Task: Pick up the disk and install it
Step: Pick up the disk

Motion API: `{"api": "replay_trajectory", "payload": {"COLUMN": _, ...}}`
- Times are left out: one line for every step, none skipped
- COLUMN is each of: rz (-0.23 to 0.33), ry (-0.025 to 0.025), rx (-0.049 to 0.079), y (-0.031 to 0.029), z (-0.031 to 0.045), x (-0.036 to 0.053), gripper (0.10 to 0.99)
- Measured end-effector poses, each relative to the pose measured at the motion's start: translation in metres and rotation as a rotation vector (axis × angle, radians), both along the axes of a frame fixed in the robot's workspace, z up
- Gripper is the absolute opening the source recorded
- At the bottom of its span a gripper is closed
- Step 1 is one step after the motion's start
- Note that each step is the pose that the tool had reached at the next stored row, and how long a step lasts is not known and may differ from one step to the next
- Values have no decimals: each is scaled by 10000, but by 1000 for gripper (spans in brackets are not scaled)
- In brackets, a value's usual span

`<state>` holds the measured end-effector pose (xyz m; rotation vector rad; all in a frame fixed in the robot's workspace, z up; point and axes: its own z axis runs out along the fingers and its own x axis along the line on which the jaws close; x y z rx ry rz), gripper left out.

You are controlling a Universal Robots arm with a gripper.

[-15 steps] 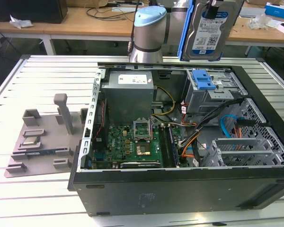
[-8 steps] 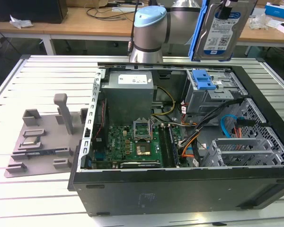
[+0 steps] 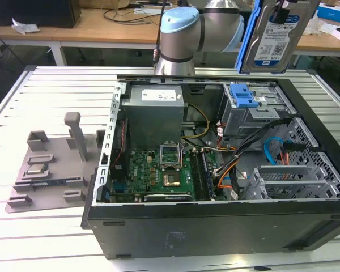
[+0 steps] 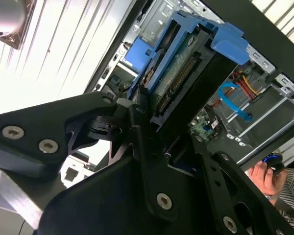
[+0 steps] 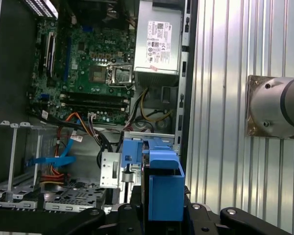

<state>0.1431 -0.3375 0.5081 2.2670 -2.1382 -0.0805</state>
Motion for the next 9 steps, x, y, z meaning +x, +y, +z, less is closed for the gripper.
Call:
{"api": "replay_trajectory", "payload": {"rz": 1, "ry": 0, "rx": -1, "y": 0, "z": 0, "x": 23, "gripper": 365}}
{"api": "replay_trajectory", "payload": {"rz": 0, "ry": 1, "rx": 0, "y": 0, "z": 0, "x": 46, "gripper": 365}}
{"api": "replay_trajectory", "payload": {"rz": 0, "ry": 0, "rx": 0, "y": 0, "z": 0, "x": 72, "gripper": 365}}
{"api": "replay_trajectory", "payload": {"rz": 0, "ry": 0, "rx": 0, "y": 1, "z": 0, "x": 97, "gripper": 365}}
{"api": "replay_trajectory", "payload": {"rz": 1, "ry": 0, "rx": 0, "y": 1, "z": 0, "x": 131, "gripper": 365}}
{"api": "replay_trajectory", "payload": {"rz": 0, "ry": 1, "rx": 1, "y": 1, "z": 0, "x": 158, "gripper": 365}}
{"api": "replay_trajectory", "payload": {"rz": 0, "ry": 1, "rx": 1, "y": 2, "z": 0, "x": 218, "gripper": 365}}
{"api": "replay_trajectory", "payload": {"rz": 1, "ry": 1, "rx": 0, "y": 3, "z": 0, "x": 255, "gripper": 365}}
{"api": "replay_trajectory", "payload": {"rz": 0, "ry": 2, "rx": 1, "y": 3, "z": 0, "x": 286, "gripper": 365}}
